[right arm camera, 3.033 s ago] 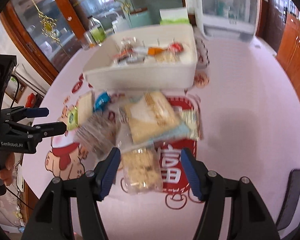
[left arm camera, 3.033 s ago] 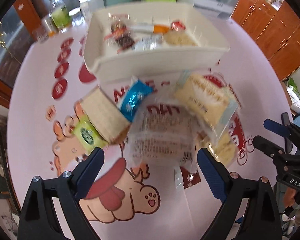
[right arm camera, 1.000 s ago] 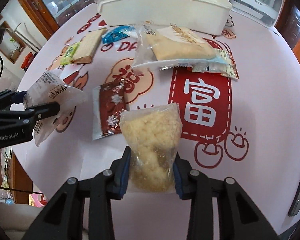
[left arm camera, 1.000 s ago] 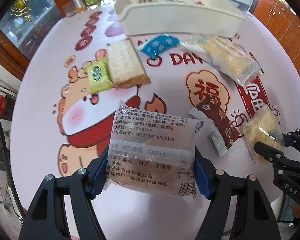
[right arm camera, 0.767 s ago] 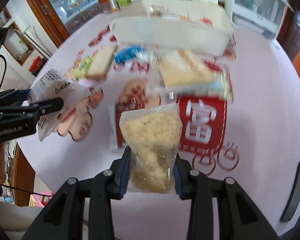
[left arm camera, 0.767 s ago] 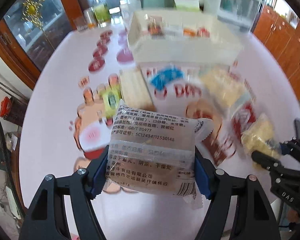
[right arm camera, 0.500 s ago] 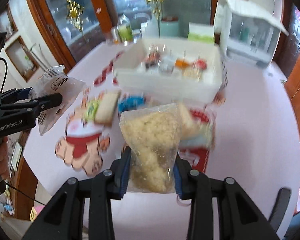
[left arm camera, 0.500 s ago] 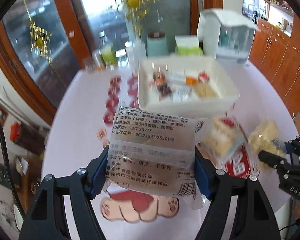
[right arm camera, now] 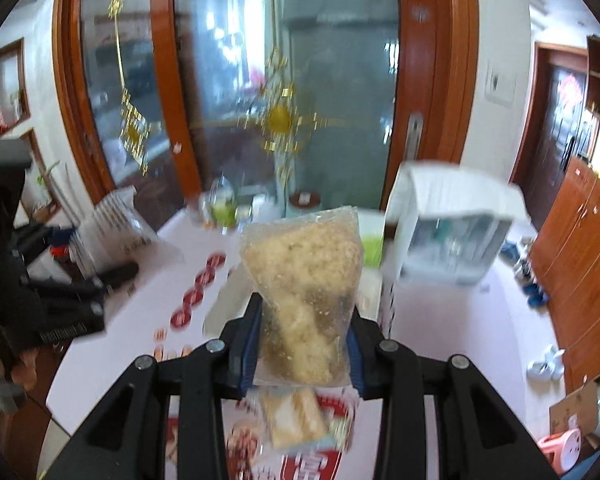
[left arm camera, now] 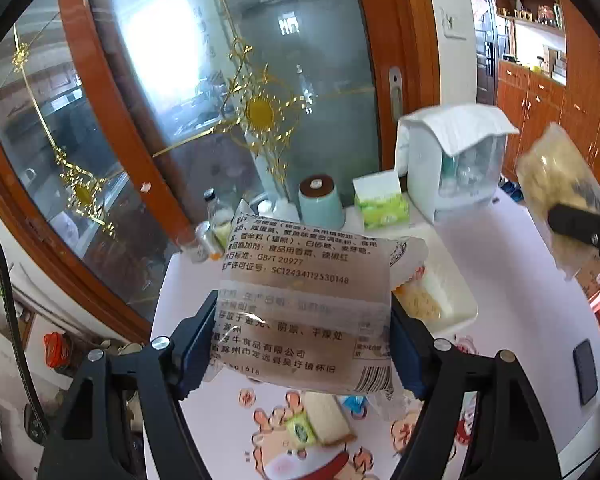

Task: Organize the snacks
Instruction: 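Lift both held bags and carry them over the white tray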

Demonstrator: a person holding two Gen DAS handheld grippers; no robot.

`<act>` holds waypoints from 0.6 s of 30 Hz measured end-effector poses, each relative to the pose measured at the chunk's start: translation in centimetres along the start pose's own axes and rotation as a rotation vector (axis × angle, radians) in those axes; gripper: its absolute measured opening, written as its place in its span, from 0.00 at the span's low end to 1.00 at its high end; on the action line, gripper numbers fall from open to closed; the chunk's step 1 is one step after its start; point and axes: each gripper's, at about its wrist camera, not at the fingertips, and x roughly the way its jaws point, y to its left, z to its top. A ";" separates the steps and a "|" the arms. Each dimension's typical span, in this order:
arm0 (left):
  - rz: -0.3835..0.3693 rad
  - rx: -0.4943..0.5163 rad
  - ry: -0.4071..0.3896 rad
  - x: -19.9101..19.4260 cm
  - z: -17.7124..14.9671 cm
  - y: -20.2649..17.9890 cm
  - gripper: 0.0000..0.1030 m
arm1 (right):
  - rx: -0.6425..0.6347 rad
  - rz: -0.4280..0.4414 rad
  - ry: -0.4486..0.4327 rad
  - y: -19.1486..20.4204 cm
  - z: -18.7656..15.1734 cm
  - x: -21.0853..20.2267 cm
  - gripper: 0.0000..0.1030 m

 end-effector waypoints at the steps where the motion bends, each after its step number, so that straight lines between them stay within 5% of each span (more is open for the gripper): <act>1: -0.008 -0.003 -0.003 0.5 0.7 0.1 0.73 | 0.005 -0.009 -0.016 0.0 1.4 0.2 0.36; 7: -0.048 -0.015 0.022 5.2 3.6 0.3 0.73 | 0.037 -0.052 -0.007 -0.2 5.2 4.7 0.36; 18: -0.171 -0.085 0.189 18.3 1.9 -1.0 0.73 | 0.178 -0.070 0.175 -2.0 4.1 17.5 0.36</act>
